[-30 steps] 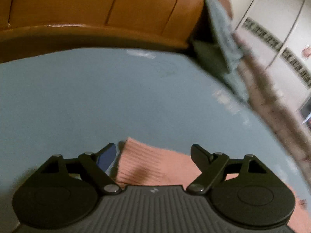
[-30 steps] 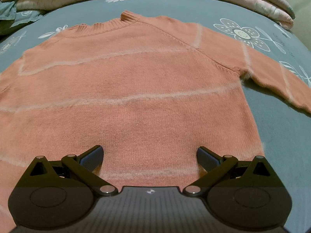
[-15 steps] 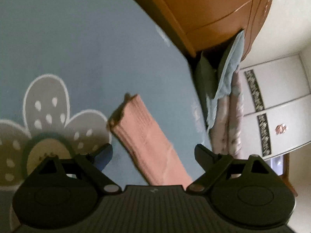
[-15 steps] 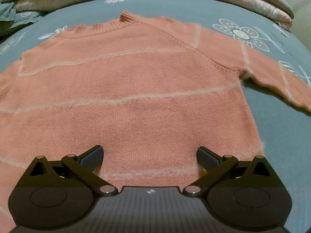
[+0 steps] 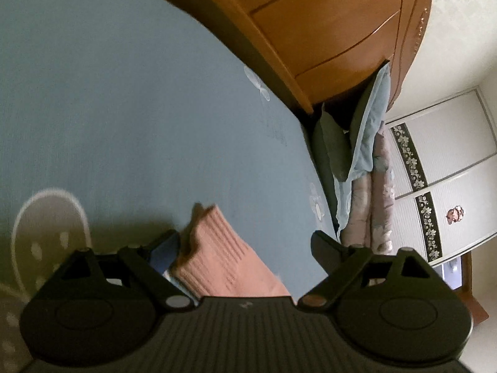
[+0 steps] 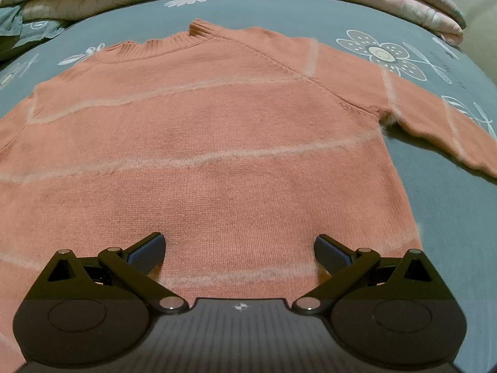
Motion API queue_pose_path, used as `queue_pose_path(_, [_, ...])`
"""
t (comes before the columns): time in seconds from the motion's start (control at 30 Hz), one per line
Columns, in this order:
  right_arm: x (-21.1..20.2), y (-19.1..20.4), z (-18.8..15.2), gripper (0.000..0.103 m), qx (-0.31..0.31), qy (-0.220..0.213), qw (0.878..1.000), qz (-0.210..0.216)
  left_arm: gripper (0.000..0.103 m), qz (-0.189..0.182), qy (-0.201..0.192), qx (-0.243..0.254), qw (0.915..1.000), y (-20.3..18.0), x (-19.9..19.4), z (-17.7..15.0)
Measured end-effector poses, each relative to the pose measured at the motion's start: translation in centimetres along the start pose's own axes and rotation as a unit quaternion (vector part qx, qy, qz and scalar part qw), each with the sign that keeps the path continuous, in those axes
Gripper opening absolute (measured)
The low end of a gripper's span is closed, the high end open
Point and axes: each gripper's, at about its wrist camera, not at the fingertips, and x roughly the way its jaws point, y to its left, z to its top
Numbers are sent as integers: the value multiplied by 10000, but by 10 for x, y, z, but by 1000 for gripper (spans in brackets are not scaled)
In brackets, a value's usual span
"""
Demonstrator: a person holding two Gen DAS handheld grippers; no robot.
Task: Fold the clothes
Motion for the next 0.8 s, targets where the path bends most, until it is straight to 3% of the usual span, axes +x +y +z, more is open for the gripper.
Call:
queue_pose_path(0.2, [0,-1,1,103,-10,9,10000,8,93,-73,714,399,9966,-7,6,4])
queue_pose_path(0.37, [3,-6,4,103,-78,19,10000,42,93,-206,1009,117,9946,3,1,10])
queue_pose_path(0.53, [3,-7,4,103,-100,27,9999,50,93,246,1020,156,9944,-7,-20,1])
queue_pose_path(0.63, [3,-5,2,103,-90,-4,10000,21,93,42,1119,25,9937,-10,-24,-19])
queue_pose_path(0.73, [4,-4,3,103,-76,27,10000,0,93,-218,1241,-475,9909,-2,-8,-36])
queue_pose_path(0.8, [4,-4,4,103,-77,62,10000,5,93,-166,914,-452,9946,-9,-9,-44])
